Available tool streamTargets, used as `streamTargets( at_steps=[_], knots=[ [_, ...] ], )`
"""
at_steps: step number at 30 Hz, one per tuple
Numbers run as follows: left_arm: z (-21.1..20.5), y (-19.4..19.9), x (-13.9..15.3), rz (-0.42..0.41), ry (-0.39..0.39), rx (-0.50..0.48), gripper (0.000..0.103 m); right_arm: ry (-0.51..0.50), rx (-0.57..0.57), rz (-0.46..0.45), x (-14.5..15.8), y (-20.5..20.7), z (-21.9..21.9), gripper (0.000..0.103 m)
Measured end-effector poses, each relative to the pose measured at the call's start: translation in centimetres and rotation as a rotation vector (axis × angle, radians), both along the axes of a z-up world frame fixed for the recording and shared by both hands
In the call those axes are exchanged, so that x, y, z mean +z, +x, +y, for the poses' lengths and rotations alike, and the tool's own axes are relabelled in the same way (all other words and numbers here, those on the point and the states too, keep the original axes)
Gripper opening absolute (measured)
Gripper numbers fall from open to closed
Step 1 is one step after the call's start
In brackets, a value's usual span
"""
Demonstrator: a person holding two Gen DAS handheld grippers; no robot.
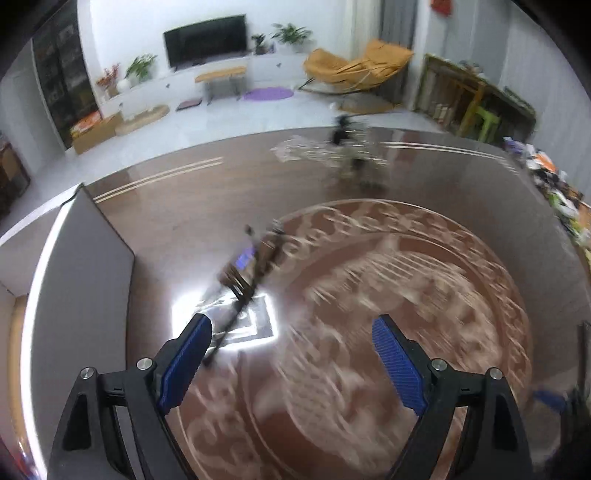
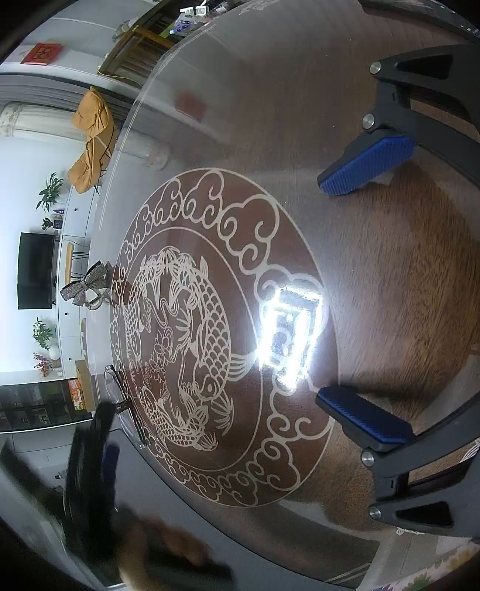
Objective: Organize objects
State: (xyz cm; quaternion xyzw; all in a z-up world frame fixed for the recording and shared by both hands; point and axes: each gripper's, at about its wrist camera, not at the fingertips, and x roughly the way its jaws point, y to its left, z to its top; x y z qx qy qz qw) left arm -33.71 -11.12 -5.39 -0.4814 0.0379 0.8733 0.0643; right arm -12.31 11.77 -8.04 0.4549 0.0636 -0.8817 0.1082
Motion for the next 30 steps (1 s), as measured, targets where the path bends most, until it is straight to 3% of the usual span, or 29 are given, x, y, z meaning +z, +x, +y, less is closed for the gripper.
streamTargets(
  at_steps=[4, 8, 9, 10, 12, 13, 16, 18, 21, 24, 26, 27, 28, 30],
  knots=[
    [-1.2, -4.2, -2.0, -0.046, 0.021, 0.043, 0.089, 0.0, 0.0, 0.0, 0.0, -0.1, 0.0, 0.103],
    [-1.4, -5.8, -4.1, -0.072, -0.01, 0.042, 0.088, 0.0, 0.0, 0.0, 0.0, -0.1, 0.0, 0.103],
    [-1.3, -5.7, -4.2, -0.05, -0.018, 0.031, 0.078, 0.0, 0.0, 0.0, 0.0, -0.1, 0.0, 0.103],
    [-1.1, -5.4, -4.2, -0.018, -0.007, 0.016, 0.058, 0.0, 0.0, 0.0, 0.0, -0.1, 0.0, 0.103],
    [-0.7, -4.6, -4.0, 0.033, -0.022, 0.01, 0.029, 0.0, 0.0, 0.0, 0.0, -0.1, 0.0, 0.103],
    [-0.4, -4.1, -4.0, 0.042, -0.028, 0.013, 0.027, 0.0, 0.0, 0.0, 0.0, -0.1, 0.0, 0.103],
    [0.3, -1.9, -4.2, 0.07, -0.044, 0.05, 0.027, 0.0, 0.001, 0.0, 0.0, -0.1, 0.0, 0.103],
    [0.3, 0.4, -4.2, 0.079, -0.038, 0.125, 0.027, 0.0, 0.001, 0.0, 0.0, -0.1, 0.0, 0.103],
    [-0.2, 4.9, -4.1, 0.066, 0.03, 0.248, 0.027, 0.0, 0.001, 0.0, 0.0, -0.1, 0.0, 0.103],
    [-0.7, 10.1, -4.0, 0.064, 0.091, 0.298, 0.03, -0.001, 0.001, 0.0, 0.0, -0.1, 0.0, 0.103],
    [-0.7, 12.1, -4.1, 0.069, 0.104, 0.28, 0.047, -0.001, 0.001, 0.0, -0.1, -0.1, 0.0, 0.103],
    [-0.6, 12.7, -4.2, 0.066, 0.1, 0.259, 0.068, -0.001, 0.001, 0.0, -0.1, -0.1, 0.0, 0.103],
    [-0.2, 13.2, -4.4, 0.057, 0.083, 0.239, 0.078, -0.001, 0.001, 0.0, -0.1, -0.1, 0.0, 0.103],
    [-0.4, 13.8, -4.8, 0.057, 0.032, 0.211, 0.078, -0.001, 0.001, 0.0, -0.1, -0.1, 0.0, 0.103]
  ],
)
